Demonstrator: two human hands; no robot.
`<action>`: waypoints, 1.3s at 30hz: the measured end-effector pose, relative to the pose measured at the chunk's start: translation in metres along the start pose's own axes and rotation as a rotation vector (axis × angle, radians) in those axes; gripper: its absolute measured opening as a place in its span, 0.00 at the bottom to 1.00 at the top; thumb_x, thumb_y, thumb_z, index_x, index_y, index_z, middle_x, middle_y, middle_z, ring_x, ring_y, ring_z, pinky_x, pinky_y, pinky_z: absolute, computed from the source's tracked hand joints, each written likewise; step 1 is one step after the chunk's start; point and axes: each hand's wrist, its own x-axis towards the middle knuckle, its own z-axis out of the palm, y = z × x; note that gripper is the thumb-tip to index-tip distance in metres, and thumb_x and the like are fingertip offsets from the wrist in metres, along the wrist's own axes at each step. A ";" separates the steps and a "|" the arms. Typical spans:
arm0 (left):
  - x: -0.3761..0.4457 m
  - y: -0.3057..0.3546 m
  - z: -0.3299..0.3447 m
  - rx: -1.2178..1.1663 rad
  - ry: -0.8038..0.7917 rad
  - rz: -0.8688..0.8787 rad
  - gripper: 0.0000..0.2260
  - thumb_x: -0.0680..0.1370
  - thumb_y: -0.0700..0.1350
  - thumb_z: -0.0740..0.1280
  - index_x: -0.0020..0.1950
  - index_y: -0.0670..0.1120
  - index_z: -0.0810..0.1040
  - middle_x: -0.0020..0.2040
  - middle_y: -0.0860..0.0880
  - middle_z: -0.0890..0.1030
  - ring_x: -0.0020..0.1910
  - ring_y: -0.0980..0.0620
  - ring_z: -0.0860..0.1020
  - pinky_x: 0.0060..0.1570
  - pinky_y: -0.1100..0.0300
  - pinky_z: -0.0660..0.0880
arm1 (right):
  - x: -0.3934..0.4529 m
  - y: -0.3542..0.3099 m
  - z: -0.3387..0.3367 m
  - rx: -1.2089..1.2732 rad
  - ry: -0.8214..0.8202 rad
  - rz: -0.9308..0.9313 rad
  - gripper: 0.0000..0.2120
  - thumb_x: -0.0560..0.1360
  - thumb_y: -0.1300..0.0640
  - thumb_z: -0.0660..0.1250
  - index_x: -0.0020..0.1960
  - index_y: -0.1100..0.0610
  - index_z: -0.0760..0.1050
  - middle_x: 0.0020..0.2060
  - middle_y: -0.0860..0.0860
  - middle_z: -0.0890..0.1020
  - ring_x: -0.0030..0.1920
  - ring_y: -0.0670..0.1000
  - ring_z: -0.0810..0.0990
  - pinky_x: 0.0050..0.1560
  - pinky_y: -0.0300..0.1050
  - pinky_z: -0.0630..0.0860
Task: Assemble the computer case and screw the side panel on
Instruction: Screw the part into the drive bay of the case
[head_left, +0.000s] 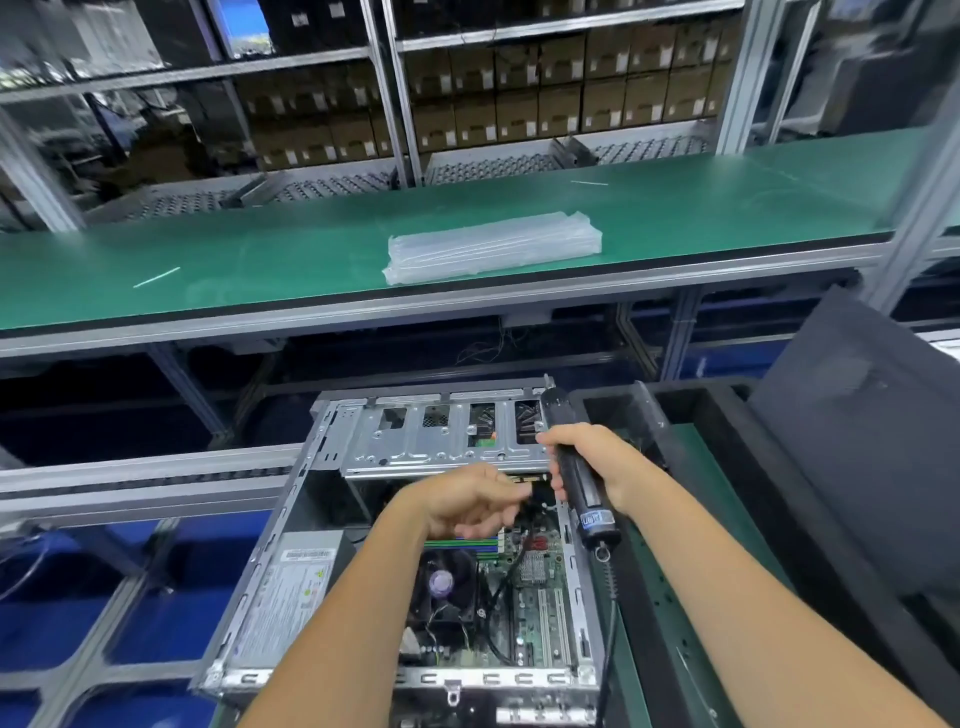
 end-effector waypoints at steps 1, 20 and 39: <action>0.005 0.017 0.009 0.007 0.015 0.046 0.14 0.78 0.49 0.65 0.34 0.46 0.78 0.24 0.50 0.75 0.18 0.57 0.69 0.17 0.69 0.61 | -0.003 -0.002 -0.010 -0.007 -0.003 -0.007 0.08 0.74 0.57 0.70 0.40 0.60 0.74 0.27 0.55 0.76 0.24 0.53 0.75 0.25 0.42 0.73; 0.247 0.014 0.162 1.095 0.238 -0.392 0.09 0.76 0.35 0.62 0.53 0.32 0.77 0.56 0.37 0.80 0.52 0.42 0.79 0.47 0.57 0.75 | -0.017 0.096 -0.213 -0.164 0.123 0.224 0.06 0.74 0.64 0.65 0.43 0.60 0.68 0.26 0.55 0.73 0.22 0.54 0.73 0.26 0.42 0.71; 0.300 -0.090 0.184 0.836 0.543 -0.348 0.12 0.72 0.32 0.58 0.49 0.40 0.78 0.47 0.40 0.80 0.47 0.38 0.78 0.43 0.51 0.75 | 0.038 0.116 -0.236 -0.068 -0.001 0.275 0.10 0.73 0.56 0.68 0.45 0.60 0.69 0.26 0.56 0.75 0.23 0.55 0.74 0.25 0.42 0.73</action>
